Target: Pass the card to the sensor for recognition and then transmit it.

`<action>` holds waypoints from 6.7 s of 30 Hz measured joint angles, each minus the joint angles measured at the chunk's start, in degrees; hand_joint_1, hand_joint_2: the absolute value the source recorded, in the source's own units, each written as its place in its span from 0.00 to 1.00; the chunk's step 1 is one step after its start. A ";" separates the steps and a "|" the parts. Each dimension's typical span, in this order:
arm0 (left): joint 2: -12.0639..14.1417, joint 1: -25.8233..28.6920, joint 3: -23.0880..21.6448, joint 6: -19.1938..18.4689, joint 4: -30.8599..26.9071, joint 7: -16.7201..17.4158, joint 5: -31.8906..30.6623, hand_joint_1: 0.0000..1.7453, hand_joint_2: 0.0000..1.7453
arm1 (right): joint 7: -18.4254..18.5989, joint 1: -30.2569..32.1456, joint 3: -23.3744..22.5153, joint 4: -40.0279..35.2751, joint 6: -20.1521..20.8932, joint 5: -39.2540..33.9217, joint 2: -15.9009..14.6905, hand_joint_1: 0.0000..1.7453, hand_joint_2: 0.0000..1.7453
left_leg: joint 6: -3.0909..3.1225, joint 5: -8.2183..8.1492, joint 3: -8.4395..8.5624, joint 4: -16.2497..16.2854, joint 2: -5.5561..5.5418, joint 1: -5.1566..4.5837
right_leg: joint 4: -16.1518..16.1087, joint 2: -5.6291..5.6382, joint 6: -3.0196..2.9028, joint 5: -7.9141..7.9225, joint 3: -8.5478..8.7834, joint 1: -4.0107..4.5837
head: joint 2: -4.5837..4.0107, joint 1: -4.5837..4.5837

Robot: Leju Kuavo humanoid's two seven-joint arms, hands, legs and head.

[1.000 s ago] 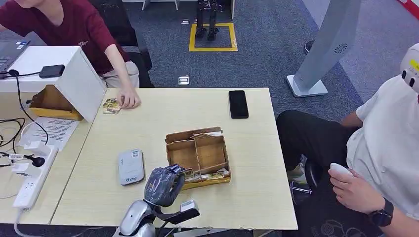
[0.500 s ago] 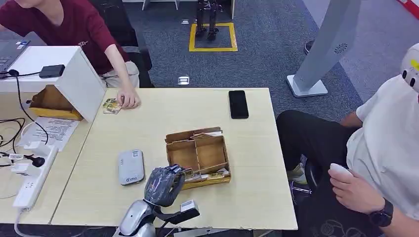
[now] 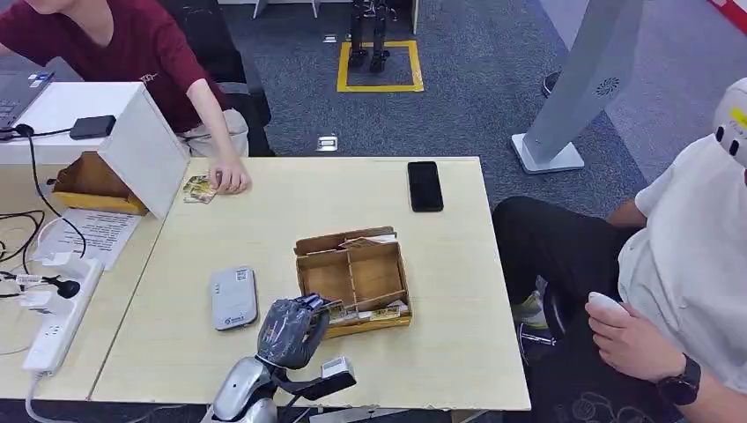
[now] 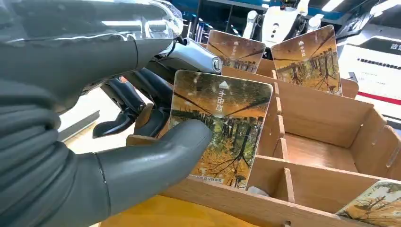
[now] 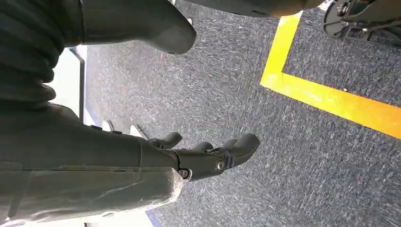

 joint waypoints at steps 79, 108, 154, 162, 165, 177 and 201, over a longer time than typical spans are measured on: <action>1.46 1.23 -0.02 0.70 -2.58 -0.59 1.11 1.00 1.00 | 0.17 0.00 -1.03 0.00 -0.02 0.52 0.00 0.00 1.00 | 0.00 0.00 -0.03 0.00 0.02 0.01 | 0.01 0.01 0.00 0.00 -0.04 0.01 | 0.00 0.00; 2.12 2.99 -0.98 0.15 -6.73 -0.04 0.55 1.00 1.00 | 0.17 0.00 -1.33 0.00 -0.11 0.66 0.00 0.00 1.00 | 0.00 -0.01 -0.11 0.00 0.05 0.01 | 0.01 0.03 -0.01 -0.01 -0.15 0.01 | 0.00 0.00; 3.41 2.82 -1.81 0.46 -9.57 0.02 1.31 1.00 1.00 | -0.02 -0.02 -1.44 0.00 -0.09 0.70 0.00 0.00 1.00 | 0.00 0.00 -0.10 0.00 0.02 0.00 | 0.01 0.02 0.00 -0.01 -0.12 0.00 | 0.00 0.00; 3.43 2.82 -1.81 0.46 -9.64 0.02 1.31 1.00 1.00 | -0.02 -0.02 -1.44 0.00 -0.09 0.70 0.00 0.00 1.00 | 0.00 0.00 -0.11 0.00 0.02 0.00 | 0.01 0.02 0.00 -0.01 -0.13 0.01 | 0.00 0.00; 3.50 2.82 -1.81 0.46 -9.75 0.02 1.31 1.00 1.00 | -0.02 -0.02 -1.46 0.00 -0.09 0.70 0.00 0.00 1.00 | 0.00 0.00 -0.10 0.00 0.02 0.01 | 0.01 0.02 0.00 -0.01 -0.12 0.01 | 0.00 0.00; 3.58 2.83 -1.81 -0.07 -9.77 0.02 1.53 1.00 1.00 | 0.09 -0.03 -1.77 0.00 -0.09 0.85 0.00 0.00 1.00 | 0.00 0.00 -0.11 0.00 0.02 0.00 | 0.01 0.02 0.00 -0.01 -0.12 0.00 | 0.00 0.00; 6.19 2.30 -1.81 0.09 -14.30 0.66 1.77 1.00 1.00 | -0.17 -0.06 -2.43 0.00 0.00 0.85 0.00 0.00 1.00 | 0.00 0.00 -0.10 0.00 0.02 0.01 | 0.01 0.02 0.00 -0.01 -0.13 0.01 | 0.00 0.02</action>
